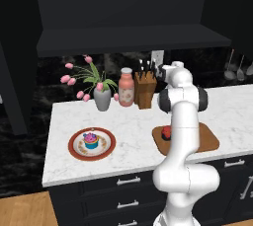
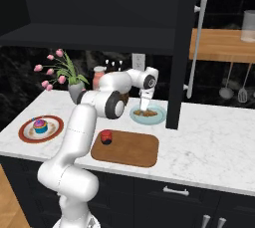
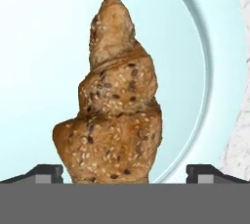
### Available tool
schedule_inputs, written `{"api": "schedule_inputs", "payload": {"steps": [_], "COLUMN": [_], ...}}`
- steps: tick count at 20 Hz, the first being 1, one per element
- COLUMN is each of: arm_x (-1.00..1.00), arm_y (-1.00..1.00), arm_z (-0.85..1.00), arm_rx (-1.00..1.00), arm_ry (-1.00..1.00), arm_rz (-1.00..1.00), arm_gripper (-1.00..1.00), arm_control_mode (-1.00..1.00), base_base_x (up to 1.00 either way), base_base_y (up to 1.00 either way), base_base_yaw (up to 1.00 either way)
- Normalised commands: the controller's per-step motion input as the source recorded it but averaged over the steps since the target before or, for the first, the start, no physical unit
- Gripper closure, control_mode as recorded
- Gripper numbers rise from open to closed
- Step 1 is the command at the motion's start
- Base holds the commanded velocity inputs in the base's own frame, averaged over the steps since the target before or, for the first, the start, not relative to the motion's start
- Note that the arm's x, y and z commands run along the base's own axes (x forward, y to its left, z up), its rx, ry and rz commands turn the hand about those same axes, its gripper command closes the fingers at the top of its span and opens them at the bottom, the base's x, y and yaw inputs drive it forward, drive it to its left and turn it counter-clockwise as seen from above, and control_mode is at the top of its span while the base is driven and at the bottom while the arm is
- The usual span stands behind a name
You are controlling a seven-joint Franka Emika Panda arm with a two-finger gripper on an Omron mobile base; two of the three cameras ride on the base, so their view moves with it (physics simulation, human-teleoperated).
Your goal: From the different types of pastries on the counter, select a croissant and place it on the cutting board. Then retrieve a jar of jam from the cabinet and place it alongside the croissant on the cutting board.
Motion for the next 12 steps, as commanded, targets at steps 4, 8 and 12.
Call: {"api": "schedule_inputs", "payload": {"steps": [4, 8, 12], "arm_x": [-0.35, -0.25, -0.16], "arm_y": [0.46, 0.38, 0.3], "arm_z": [-0.49, -0.5, -0.39], "arm_rx": [-0.03, -0.05, -0.01], "arm_ry": [0.0, 0.0, 0.0], "arm_rz": [-0.03, -0.03, -0.02], "arm_gripper": [1.0, -1.0, -1.0], "arm_control_mode": [-1.0, -1.0, -1.0], "base_base_x": [0.0, 0.0, 0.0], "base_base_y": [0.0, 0.0, 0.0], "base_base_yaw": [0.0, 0.0, 0.0]}}
